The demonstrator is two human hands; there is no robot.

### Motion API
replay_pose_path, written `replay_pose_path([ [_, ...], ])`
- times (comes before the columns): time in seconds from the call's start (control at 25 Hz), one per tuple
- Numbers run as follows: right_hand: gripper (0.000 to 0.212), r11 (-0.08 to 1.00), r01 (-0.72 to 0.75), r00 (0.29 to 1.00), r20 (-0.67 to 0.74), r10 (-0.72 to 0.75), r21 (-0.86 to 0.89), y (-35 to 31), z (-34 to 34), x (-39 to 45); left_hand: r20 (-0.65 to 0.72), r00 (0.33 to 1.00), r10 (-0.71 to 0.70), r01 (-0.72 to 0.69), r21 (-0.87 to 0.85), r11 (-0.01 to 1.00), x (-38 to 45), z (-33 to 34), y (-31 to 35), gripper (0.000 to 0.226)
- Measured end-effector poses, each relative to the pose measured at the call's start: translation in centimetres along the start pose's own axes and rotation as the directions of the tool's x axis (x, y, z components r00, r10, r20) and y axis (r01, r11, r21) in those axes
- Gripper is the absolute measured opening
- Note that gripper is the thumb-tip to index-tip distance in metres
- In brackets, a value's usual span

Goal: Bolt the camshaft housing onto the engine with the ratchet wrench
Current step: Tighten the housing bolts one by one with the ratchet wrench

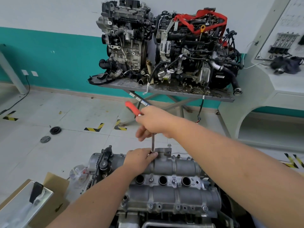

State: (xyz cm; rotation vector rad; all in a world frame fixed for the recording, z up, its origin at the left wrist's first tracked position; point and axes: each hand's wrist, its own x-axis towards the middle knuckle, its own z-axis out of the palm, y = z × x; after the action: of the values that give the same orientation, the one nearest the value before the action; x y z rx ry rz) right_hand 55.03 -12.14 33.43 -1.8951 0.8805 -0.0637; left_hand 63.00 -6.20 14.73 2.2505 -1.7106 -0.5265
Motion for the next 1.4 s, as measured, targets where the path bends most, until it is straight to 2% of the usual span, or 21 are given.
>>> replay_pose_path([
  [0.04,0.013,0.920,-0.073,0.997,0.008,0.076,0.386,0.1,0.8,0.0,-0.006,1.000,0.002,-0.002,-0.055,0.998,-0.2,-0.1,-0.1,0.040],
  [0.08,0.010,0.725,-0.065,0.995,-0.014,0.103,0.685,0.4,1.5,-0.1,0.004,1.000,0.002,-0.001,-0.107,0.994,-0.3,-0.4,-0.2,0.041],
  [0.2,0.018,0.165,0.196,0.974,-0.212,0.084,0.967,1.8,3.1,0.5,0.085,0.996,0.013,0.007,-0.232,0.973,-0.2,-1.5,0.1,0.045],
  [0.24,0.019,0.155,0.269,0.957,-0.282,0.068,0.951,2.5,3.4,0.8,0.110,0.994,0.018,0.010,-0.251,0.968,-0.1,-1.8,0.2,0.044],
  [0.28,0.016,0.277,0.335,0.934,-0.356,0.026,0.901,3.2,3.5,0.8,0.132,0.991,0.017,0.017,-0.256,0.967,0.0,-2.0,0.2,0.043],
  [0.36,0.016,0.686,0.447,0.859,-0.490,-0.150,0.573,5.1,3.4,0.5,0.159,0.987,0.013,0.028,-0.255,0.967,0.0,-2.2,0.2,0.044],
  [0.4,0.021,0.801,0.515,0.791,-0.529,-0.307,0.306,6.0,3.4,0.3,0.164,0.986,0.015,0.029,-0.257,0.966,0.1,-2.2,0.2,0.045],
  [0.52,0.023,0.651,0.642,0.476,-0.456,-0.753,-0.406,7.4,2.7,0.6,0.177,0.984,0.013,0.030,-0.238,0.971,0.1,-2.1,0.2,0.046],
  [0.64,0.012,0.367,0.473,0.367,-0.199,-0.909,-0.801,6.3,1.3,0.6,0.191,0.981,0.018,0.034,-0.264,0.964,0.4,-2.3,0.3,0.046],
  [0.68,0.013,0.268,0.383,0.378,-0.114,-0.919,-0.884,5.9,0.9,0.4,0.188,0.982,0.032,0.017,-0.252,0.967,0.5,-2.2,0.4,0.048],
  [0.76,0.032,0.161,0.208,0.563,-0.017,-0.826,-0.965,4.6,0.4,-0.4,0.190,0.980,0.054,-0.020,-0.175,0.984,0.6,-2.0,0.4,0.047],
  [0.88,0.043,0.270,0.062,0.846,-0.094,-0.526,-0.961,2.0,0.1,-0.4,0.200,0.979,0.034,-0.008,-0.132,0.991,0.9,-1.6,-0.1,0.041],
  [0.96,0.028,0.521,0.009,0.929,-0.186,-0.320,-0.854,0.6,-0.4,0.1,0.196,0.980,0.024,0.006,-0.151,0.988,1.1,-1.2,-0.4,0.037],
  [1.0,0.023,0.741,-0.021,0.954,-0.235,-0.187,-0.671,0.3,-0.8,0.2,0.180,0.984,0.021,0.008,-0.161,0.987,1.1,-1.1,-0.5,0.035],
  [1.04,0.019,0.943,-0.047,0.968,-0.247,-0.038,-0.329,0.2,-1.0,0.2,0.154,0.988,0.021,0.005,-0.166,0.986,1.1,-1.0,-0.5,0.033],
  [1.08,0.014,0.992,-0.071,0.978,-0.188,0.090,0.106,0.4,-0.8,0.0,0.133,0.991,0.015,0.006,-0.158,0.987,1.1,-0.9,-0.5,0.029],
  [1.16,0.009,0.666,-0.046,0.984,-0.079,0.157,0.745,1.4,-0.1,-0.6,0.112,0.994,0.005,0.009,-0.128,0.992,1.1,-0.7,-0.4,0.029],
  [1.24,0.011,0.303,0.114,0.974,-0.167,0.153,0.946,2.8,0.8,0.0,0.097,0.995,-0.014,0.024,-0.109,0.994,1.2,-0.4,-0.3,0.033],
  [1.28,0.012,0.232,0.217,0.958,-0.252,0.136,0.948,3.5,1.3,0.3,0.095,0.995,-0.020,0.030,-0.108,0.994,1.2,-0.3,-0.3,0.032],
  [1.32,0.011,0.266,0.318,0.930,-0.353,0.098,0.910,4.1,1.9,0.5,0.100,0.995,-0.025,0.036,-0.106,0.994,1.3,-0.3,-0.3,0.032],
  [1.4,0.017,0.580,0.464,0.843,-0.535,-0.056,0.669,5.6,2.7,0.5,0.119,0.992,-0.037,0.049,-0.096,0.994,1.5,-0.3,-0.3,0.031],
])
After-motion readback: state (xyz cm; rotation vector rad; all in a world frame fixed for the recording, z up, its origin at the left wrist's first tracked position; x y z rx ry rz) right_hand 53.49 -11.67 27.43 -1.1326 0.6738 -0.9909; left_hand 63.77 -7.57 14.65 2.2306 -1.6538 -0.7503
